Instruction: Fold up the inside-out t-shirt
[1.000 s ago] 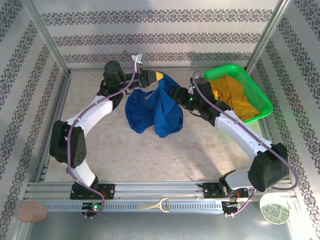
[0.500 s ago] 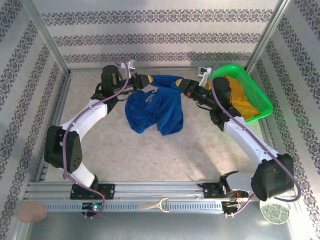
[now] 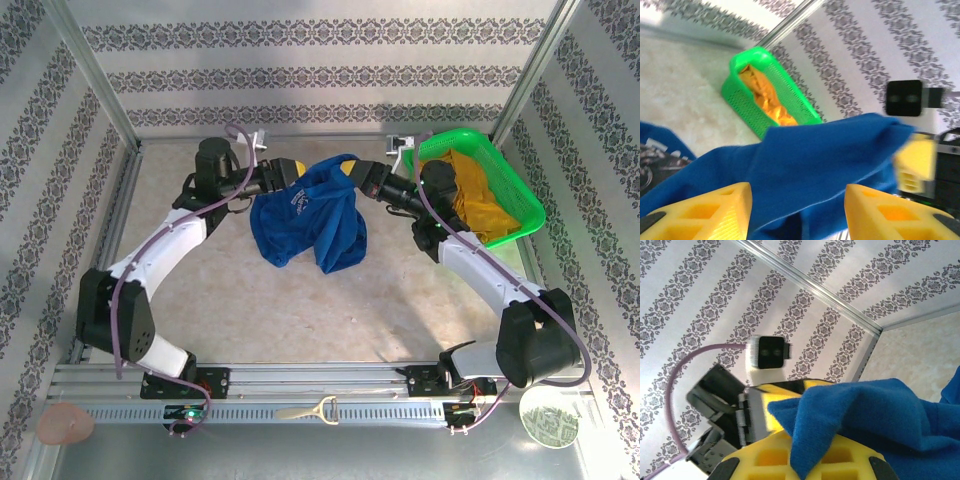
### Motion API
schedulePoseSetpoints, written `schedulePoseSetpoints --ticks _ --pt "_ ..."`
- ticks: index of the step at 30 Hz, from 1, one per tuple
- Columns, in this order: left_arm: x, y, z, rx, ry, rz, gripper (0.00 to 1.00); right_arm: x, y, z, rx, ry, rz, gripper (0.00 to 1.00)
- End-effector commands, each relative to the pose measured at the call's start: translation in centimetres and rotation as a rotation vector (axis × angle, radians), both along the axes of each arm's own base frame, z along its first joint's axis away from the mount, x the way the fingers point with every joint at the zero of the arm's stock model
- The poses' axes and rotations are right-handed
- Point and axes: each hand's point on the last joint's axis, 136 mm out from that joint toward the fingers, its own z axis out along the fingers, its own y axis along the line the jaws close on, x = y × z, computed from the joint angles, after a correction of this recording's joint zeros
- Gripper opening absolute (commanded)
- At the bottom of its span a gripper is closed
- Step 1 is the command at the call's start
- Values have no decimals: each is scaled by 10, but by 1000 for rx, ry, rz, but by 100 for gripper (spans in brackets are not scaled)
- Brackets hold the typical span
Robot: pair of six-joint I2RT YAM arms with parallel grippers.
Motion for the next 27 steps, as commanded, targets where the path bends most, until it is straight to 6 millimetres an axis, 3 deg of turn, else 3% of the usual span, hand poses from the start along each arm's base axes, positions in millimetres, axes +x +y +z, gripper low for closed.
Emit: schedulePoseSetpoints --ticks 1,4,11,20,27 --pt "-22 -15 41 -10 -147 -92 51 -2 -3 9 21 -49 5 0" --pt "-27 -34 45 -14 -154 -166 49 -1 -4 7 20 -41 -4 0" --pt "-31 -63 32 2 -143 -284 47 -1 -5 3 18 -21 -15 0" --pt "-34 -69 2 82 -121 -310 44 1 -6 3 14 -16 -33 0" --pt "-56 -64 41 70 -206 -286 42 2 -7 1 7 -5 -45 0"
